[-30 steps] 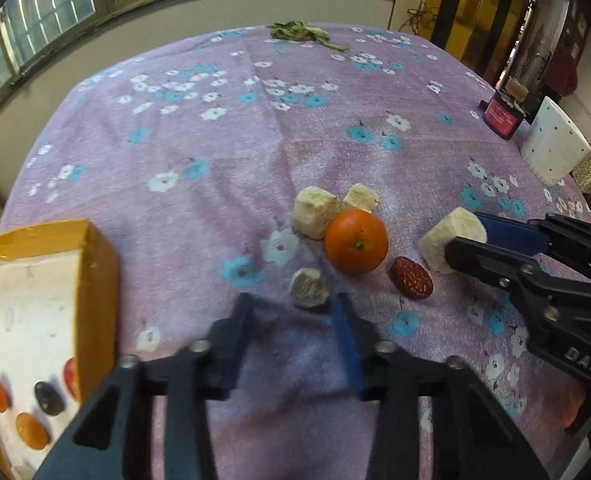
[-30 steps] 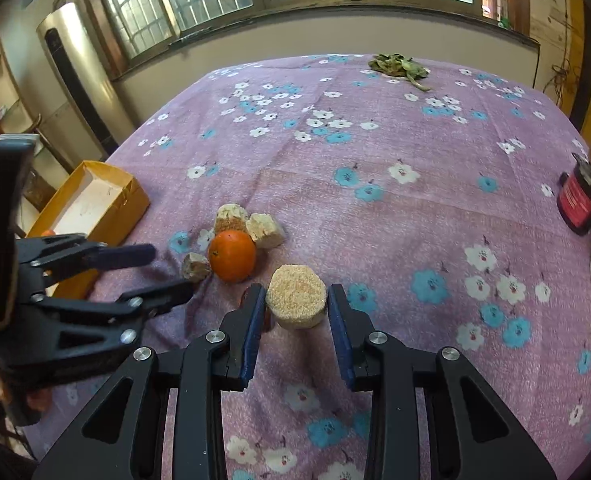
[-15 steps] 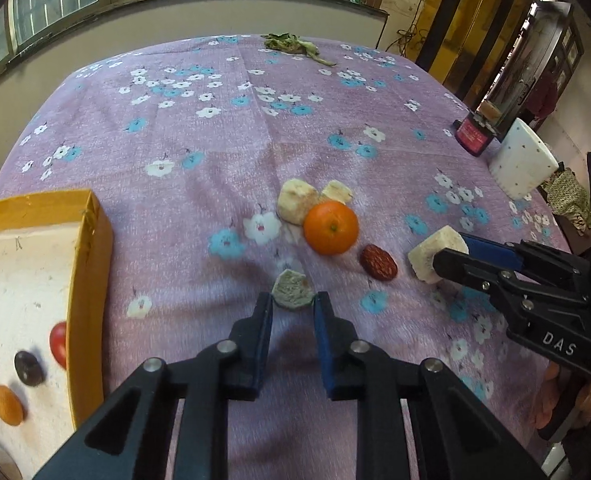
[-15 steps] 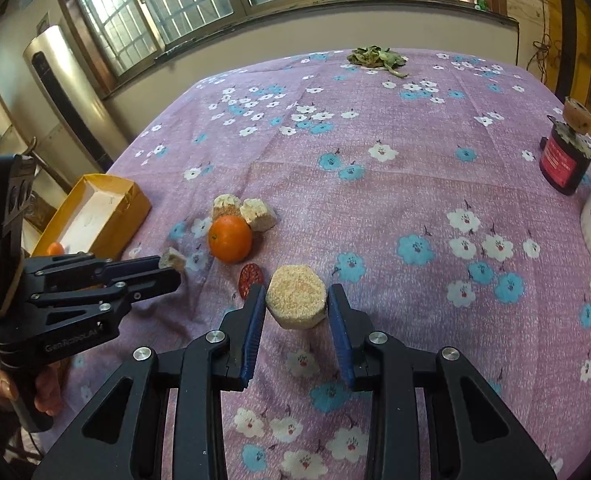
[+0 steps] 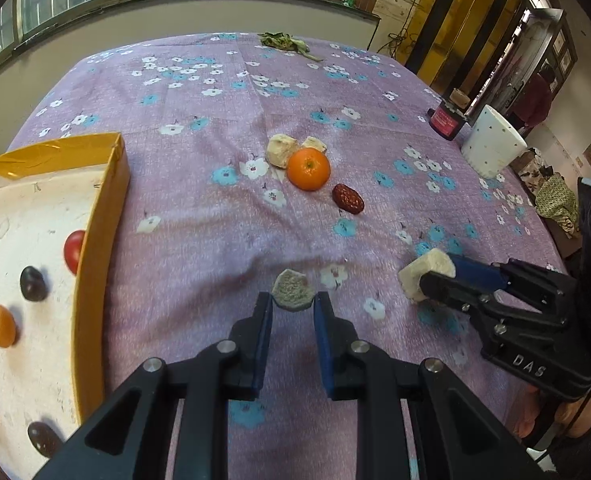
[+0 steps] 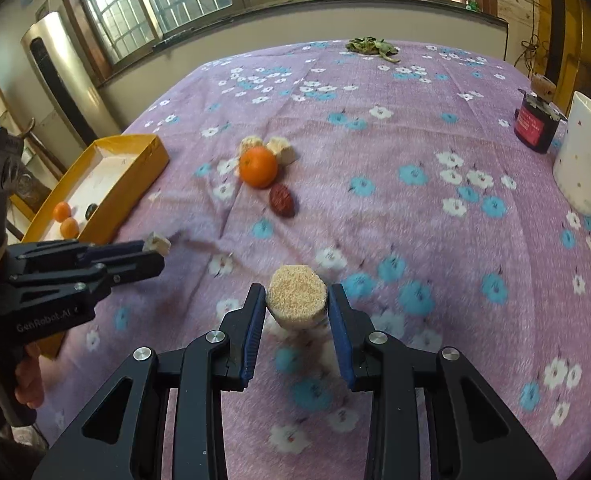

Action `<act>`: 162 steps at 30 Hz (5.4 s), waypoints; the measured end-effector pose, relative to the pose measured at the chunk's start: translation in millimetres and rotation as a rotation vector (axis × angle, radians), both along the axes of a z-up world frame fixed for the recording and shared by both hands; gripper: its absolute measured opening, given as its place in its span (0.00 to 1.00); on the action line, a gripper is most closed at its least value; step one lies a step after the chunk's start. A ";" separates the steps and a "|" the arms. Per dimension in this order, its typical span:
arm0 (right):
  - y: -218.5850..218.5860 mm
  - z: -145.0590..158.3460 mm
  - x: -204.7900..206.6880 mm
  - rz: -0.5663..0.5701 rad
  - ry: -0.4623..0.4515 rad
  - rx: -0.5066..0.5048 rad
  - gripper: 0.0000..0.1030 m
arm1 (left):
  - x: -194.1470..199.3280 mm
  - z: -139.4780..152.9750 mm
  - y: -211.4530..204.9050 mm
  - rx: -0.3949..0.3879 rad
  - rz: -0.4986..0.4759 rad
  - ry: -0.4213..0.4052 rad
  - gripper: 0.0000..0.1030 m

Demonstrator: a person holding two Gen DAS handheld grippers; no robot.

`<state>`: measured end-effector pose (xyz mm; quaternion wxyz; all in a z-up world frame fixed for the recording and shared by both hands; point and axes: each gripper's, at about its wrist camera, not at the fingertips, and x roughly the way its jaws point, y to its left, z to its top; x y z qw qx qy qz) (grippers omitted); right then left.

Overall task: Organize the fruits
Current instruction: 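Carry both cake pieces into the yellow tray and open both tools, then grasp the red date with right tool while left tool grasps a tangerine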

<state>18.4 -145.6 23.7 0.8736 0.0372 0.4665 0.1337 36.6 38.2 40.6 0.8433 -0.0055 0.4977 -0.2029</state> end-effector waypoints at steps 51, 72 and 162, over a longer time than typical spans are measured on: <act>274.3 -3.4 28.3 0.395 0.025 -0.022 0.30 | -7.9 -10.8 254.9 0.036 0.378 0.017 0.23; 273.2 -3.0 23.9 0.390 0.013 -0.066 0.32 | -8.7 -13.7 259.5 0.046 0.427 0.030 0.39; -38.7 -16.9 54.9 0.009 -0.015 0.054 0.19 | 98.5 -21.8 -63.2 0.030 0.082 0.043 0.36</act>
